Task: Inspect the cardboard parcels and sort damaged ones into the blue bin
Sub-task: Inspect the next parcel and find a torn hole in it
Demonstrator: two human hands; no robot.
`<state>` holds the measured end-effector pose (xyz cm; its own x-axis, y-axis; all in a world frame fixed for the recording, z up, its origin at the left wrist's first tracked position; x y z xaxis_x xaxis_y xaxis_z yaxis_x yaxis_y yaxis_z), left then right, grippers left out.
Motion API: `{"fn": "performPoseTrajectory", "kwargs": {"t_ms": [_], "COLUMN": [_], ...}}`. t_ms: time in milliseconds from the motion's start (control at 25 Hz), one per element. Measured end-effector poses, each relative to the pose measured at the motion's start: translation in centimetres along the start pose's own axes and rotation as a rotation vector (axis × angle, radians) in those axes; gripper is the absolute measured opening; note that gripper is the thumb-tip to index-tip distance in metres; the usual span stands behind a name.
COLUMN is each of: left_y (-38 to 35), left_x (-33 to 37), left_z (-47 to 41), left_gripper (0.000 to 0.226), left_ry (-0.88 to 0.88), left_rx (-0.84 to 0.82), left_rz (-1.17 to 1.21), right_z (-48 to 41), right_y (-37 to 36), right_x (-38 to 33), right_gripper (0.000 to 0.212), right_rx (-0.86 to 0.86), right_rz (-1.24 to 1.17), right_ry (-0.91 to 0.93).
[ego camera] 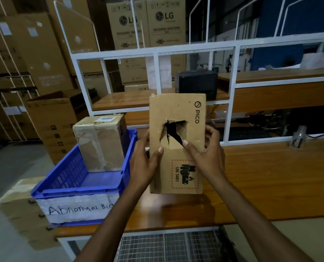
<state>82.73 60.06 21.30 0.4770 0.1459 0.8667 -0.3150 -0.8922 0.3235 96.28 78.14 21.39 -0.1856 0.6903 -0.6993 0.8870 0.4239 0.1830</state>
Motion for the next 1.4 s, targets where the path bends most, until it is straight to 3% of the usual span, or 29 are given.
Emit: {"fn": "performPoseTrajectory", "kwargs": {"t_ms": [240, 440, 600, 760, 1000, 1080, 1240, 1400], "left_y": [-0.8, -0.6, 0.1, 0.7, 2.4, 3.9, 9.7, 17.9], "left_x": [0.2, 1.2, 2.7, 3.0, 1.3, 1.1, -0.4, -3.5], "left_z": [1.4, 2.7, 1.5, 1.0, 0.0, -0.3, -1.5, -3.8], "left_gripper": [0.066, 0.036, 0.047, 0.047, 0.112, 0.117, 0.114, 0.137], "left_ry": [-0.089, -0.053, -0.020, -0.021, 0.176, 0.183, 0.240, 0.229], "left_rx": [0.072, -0.003, -0.038, -0.120, -0.236, -0.244, -0.100, 0.050], "left_rz": [-0.055, 0.161, 0.199, 0.228, 0.175, 0.200, 0.259, 0.235], "right_z": [0.0, 0.1, -0.3, -0.6, -1.9, -2.3, -2.5, -3.3], "right_y": [0.9, 1.3, 1.0, 1.6, 3.3, 3.1, 0.2, -5.8], "right_x": [0.0, 0.6, -0.2, -1.0, -4.0, -5.6, -10.0, -13.3], "right_gripper": [0.075, 0.077, 0.076, 0.073, 0.069, 0.070, 0.067, 0.053], "right_rx": [0.081, 0.054, 0.030, 0.121, 0.121, 0.117, 0.046, -0.019], "right_rz": [0.109, -0.006, -0.054, -0.118, -0.165, -0.212, -0.279, -0.354], "right_ry": [0.072, 0.110, 0.146, 0.125, 0.240, 0.313, 0.427, 0.458]}}
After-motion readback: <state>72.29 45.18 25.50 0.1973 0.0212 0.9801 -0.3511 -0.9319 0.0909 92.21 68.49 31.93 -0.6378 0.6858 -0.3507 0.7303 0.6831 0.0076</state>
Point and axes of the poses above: each hand's wrist, its own z-axis away from the middle knuckle, its own y-axis out of the back of the hand, x = y × z, the point moved 7 cm from there along -z, towards the middle knuckle, and after that the axes turned 15 degrees about y, right-handed, at the moved point
